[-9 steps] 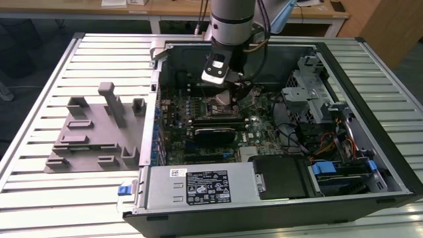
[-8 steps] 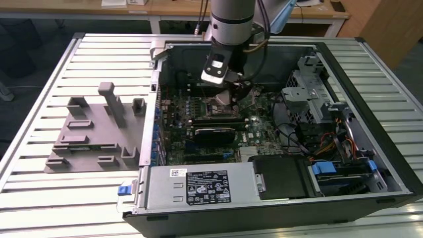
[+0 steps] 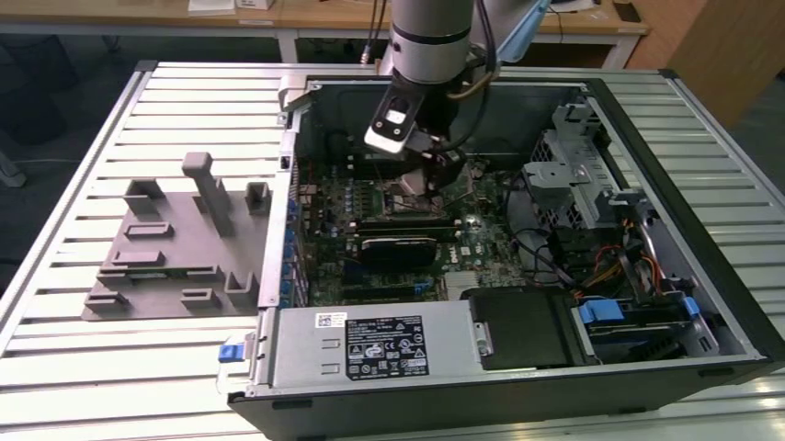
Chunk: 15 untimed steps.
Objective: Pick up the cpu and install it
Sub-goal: 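Place the cpu into insertion slot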
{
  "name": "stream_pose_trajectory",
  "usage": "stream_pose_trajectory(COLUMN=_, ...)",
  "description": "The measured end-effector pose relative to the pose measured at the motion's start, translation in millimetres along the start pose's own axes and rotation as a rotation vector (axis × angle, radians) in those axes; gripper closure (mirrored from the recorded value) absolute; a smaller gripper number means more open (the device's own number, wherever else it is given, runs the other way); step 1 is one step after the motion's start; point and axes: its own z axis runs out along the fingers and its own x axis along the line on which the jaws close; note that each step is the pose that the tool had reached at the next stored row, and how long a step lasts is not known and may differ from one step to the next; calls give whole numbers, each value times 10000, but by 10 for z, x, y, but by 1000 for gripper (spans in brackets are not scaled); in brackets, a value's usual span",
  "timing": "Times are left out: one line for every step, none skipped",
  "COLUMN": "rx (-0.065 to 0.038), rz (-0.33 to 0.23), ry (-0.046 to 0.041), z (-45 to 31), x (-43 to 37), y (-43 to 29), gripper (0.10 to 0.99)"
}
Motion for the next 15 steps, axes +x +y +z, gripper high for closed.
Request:
stream_pose_trajectory(rx=5, rz=179, ry=-10, z=1, x=0, y=0, gripper=545)
stream_pose_trajectory(rx=10, rz=359, ry=-18, z=3, x=0, y=0, gripper=545)
stream_pose_trajectory(rx=14, rz=538, ry=-27, z=4, x=0, y=0, gripper=545)
stream_pose_trajectory(rx=20, rz=722, ry=-36, z=6, x=0, y=0, gripper=545)
stream_pose_trajectory(rx=24, rz=904, ry=-44, z=8, x=0, y=0, gripper=545)
stream_pose_trajectory(rx=29, rz=1081, ry=-54, z=9, x=0, y=-1, gripper=545)
stream_pose_trajectory(rx=34, rz=1262, ry=-63, z=10, x=0, y=-1, gripper=545)
stream_pose_trajectory(rx=39, rz=1441, ry=-72, z=12, x=0, y=-1, gripper=545)
stream_pose_trajectory(rx=44, rz=1636, ry=-82, z=13, x=0, y=-1, gripper=545)
stream_pose_trajectory(rx=49, rz=1811, ry=-90, z=14, x=0, y=-1, gripper=545)
stream_pose_trajectory(rx=54, rz=1981, ry=-99, z=16, x=0, y=-1, gripper=545)
stream_pose_trajectory(rx=58, rz=2150, ry=-107, z=17, x=0, y=-1, gripper=545)
stream_pose_trajectory(rx=62, rz=2316, ry=-115, z=18, x=0, y=-1, gripper=545)
stream_pose_trajectory(rx=67, rz=2482, ry=-123, z=19, x=0, y=-1, gripper=545)
stream_pose_trajectory(rx=71, rz=2645, ry=-131, z=20, x=0, y=-1, gripper=545)
